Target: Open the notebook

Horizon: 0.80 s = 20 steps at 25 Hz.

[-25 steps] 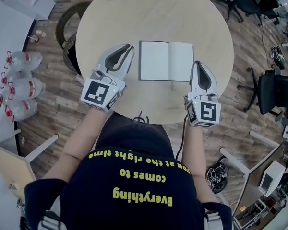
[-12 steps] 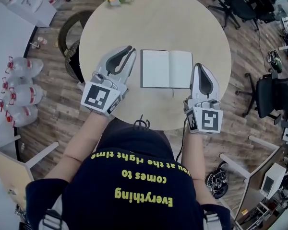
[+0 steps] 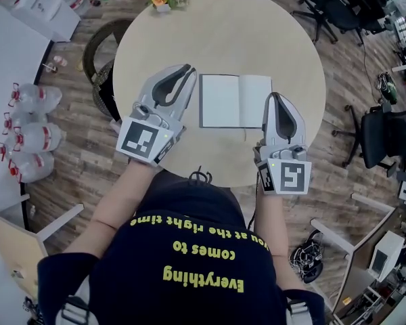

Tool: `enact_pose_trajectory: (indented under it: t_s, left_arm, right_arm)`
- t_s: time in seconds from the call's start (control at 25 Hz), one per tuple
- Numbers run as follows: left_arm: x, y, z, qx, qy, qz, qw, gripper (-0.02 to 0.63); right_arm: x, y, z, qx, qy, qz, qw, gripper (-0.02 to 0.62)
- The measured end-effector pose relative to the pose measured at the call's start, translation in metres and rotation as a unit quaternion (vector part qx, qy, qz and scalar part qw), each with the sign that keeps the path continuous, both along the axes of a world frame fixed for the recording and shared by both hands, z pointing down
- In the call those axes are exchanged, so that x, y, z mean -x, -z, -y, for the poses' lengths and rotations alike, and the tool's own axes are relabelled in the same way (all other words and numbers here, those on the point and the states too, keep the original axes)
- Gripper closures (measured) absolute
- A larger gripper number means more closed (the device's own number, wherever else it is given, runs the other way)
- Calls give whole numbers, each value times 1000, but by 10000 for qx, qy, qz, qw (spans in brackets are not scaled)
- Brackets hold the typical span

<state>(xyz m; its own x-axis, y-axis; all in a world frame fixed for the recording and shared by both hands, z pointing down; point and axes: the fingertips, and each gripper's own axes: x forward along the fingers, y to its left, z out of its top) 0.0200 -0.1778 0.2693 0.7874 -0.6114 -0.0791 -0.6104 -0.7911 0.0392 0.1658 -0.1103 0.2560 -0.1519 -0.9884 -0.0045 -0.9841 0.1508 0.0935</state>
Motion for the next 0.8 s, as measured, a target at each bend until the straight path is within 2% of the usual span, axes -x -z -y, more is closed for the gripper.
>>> enact_pose_trajectory:
  t_s: [0.8]
  left_arm:
    - [-1,-6,-6,60,-92,119,9999,572]
  right_arm:
    - [7,5,0,-5,114,22,9999,583]
